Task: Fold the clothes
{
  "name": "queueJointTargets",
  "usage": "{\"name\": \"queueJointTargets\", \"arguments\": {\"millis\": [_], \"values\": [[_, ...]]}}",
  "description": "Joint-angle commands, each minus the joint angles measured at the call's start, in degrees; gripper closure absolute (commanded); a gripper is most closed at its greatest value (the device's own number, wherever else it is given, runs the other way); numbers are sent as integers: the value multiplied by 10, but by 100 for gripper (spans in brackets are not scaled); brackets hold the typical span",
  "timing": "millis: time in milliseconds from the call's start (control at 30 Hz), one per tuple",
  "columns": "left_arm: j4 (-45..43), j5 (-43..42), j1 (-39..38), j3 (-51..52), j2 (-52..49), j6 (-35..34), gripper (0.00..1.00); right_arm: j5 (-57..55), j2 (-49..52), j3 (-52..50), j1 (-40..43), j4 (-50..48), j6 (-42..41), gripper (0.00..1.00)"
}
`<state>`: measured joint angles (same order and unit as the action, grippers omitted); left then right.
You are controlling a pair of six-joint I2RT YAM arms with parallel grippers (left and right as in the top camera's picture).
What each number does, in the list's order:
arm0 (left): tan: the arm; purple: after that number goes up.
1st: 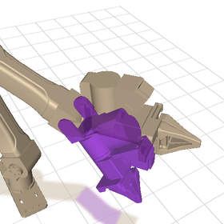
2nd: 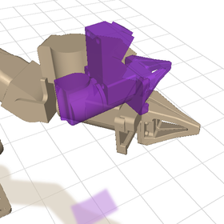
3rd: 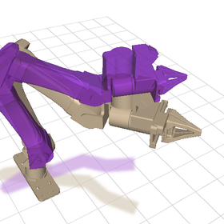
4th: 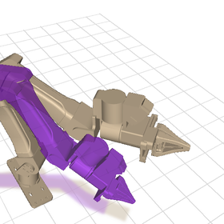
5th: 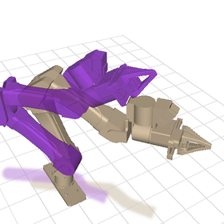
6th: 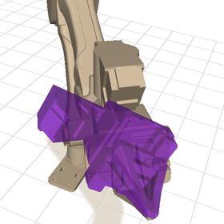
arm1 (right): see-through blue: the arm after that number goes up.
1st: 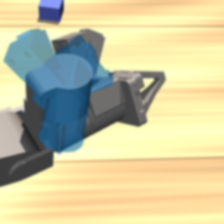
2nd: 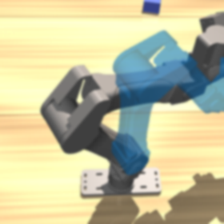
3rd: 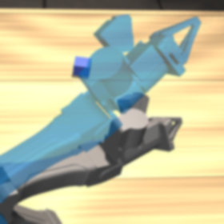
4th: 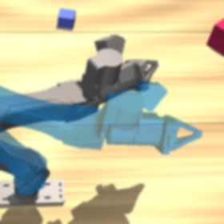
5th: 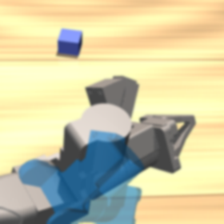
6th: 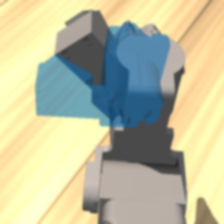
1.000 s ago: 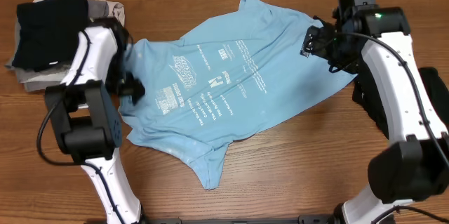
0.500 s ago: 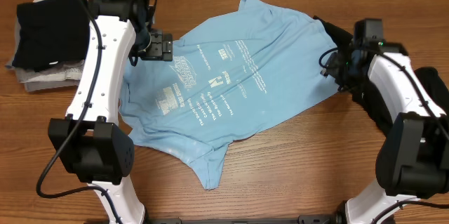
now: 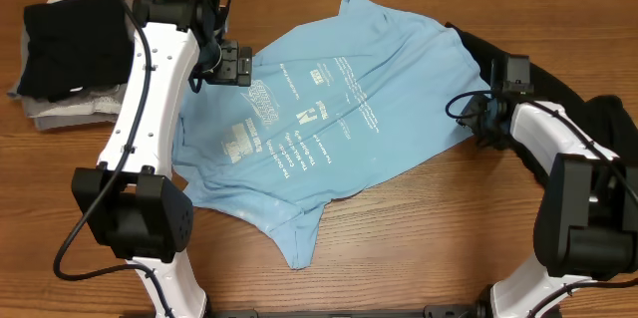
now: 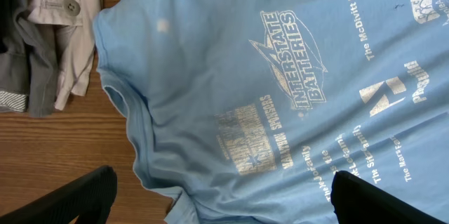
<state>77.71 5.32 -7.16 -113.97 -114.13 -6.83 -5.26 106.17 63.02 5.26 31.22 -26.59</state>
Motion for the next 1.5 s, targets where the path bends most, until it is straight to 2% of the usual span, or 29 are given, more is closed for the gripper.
{"name": "queueJointTargets", "arguments": {"millis": [0,200,333,433,467,567,733,967,1100,1300,1467], "values": [[-2,-5,-4,0,-2,17,1,-29,4,-23,2,-33,-7,41],[-2,-5,-5,0,-2,17,1,-71,4,-50,2,-94,-22,44],[-2,-5,-5,0,-2,17,0,-71,4,-57,2,-120,-19,54],[-2,-5,-5,0,-2,17,0,-71,4,-57,2,-127,-19,69],[-2,-5,-5,1,-2,17,0,-70,4,-57,2,-127,-19,79],[-2,-5,-5,3,-2,17,0,-65,4,-57,2,-123,-19,96],[-2,-5,-5,7,-2,17,2,-63,-7,-32,2,-35,-27,96],[-2,-4,-4,7,-2,17,1,-63,-94,36,4,222,-129,96],[-5,-3,-4,7,-4,21,0,-63,-150,38,4,324,-142,96],[-5,-3,-4,13,-10,26,0,-72,-189,38,20,431,-142,96],[-3,-3,-4,28,-10,26,0,-71,-207,38,53,459,-142,96]]}}
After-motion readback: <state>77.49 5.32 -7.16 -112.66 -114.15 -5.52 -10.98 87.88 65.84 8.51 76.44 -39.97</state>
